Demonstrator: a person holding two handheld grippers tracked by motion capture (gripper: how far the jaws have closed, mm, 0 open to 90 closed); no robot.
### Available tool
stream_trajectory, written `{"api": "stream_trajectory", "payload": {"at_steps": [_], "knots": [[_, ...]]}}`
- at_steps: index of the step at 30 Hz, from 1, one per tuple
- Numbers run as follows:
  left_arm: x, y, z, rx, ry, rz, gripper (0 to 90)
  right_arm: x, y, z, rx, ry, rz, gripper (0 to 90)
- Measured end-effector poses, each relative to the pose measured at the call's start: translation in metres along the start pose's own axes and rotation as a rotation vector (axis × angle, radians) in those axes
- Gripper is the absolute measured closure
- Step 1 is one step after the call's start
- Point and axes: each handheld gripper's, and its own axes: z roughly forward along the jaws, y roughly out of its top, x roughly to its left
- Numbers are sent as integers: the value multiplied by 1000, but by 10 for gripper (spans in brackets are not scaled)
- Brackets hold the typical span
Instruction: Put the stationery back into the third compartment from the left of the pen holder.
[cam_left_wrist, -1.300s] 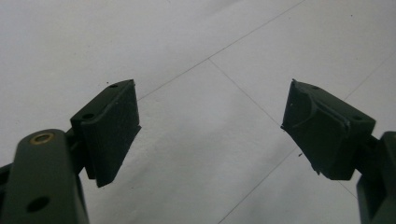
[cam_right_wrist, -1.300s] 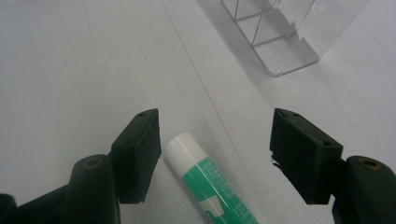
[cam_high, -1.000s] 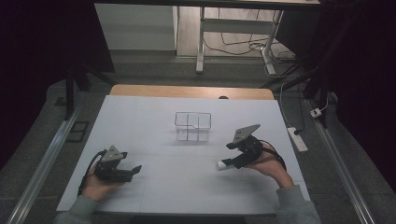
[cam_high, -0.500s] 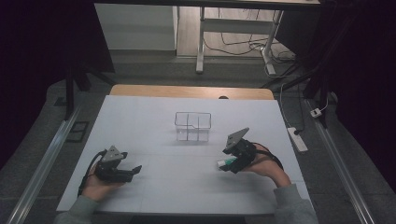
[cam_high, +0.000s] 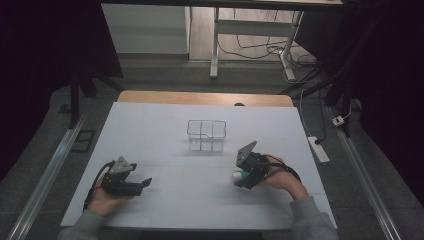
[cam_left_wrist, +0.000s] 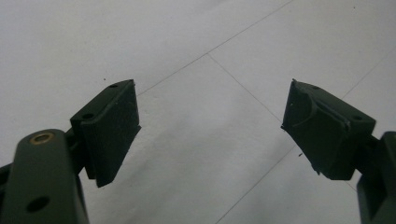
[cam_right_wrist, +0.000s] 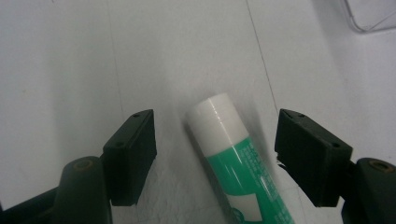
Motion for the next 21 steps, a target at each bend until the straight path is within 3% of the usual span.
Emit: {"api": "stream_trajectory", "payload": {"at_steps": [10, 15, 21], "knots": [[0, 0, 1, 9, -3, 0, 181, 0, 0, 8, 57, -24, -12, 370], [0, 0, 1, 10, -2, 3, 180, -2, 0, 8, 53, -1, -9, 429], [0, 0, 1, 12, -2, 4, 180, 0, 1, 7, 49, -4, -50, 536]]}}
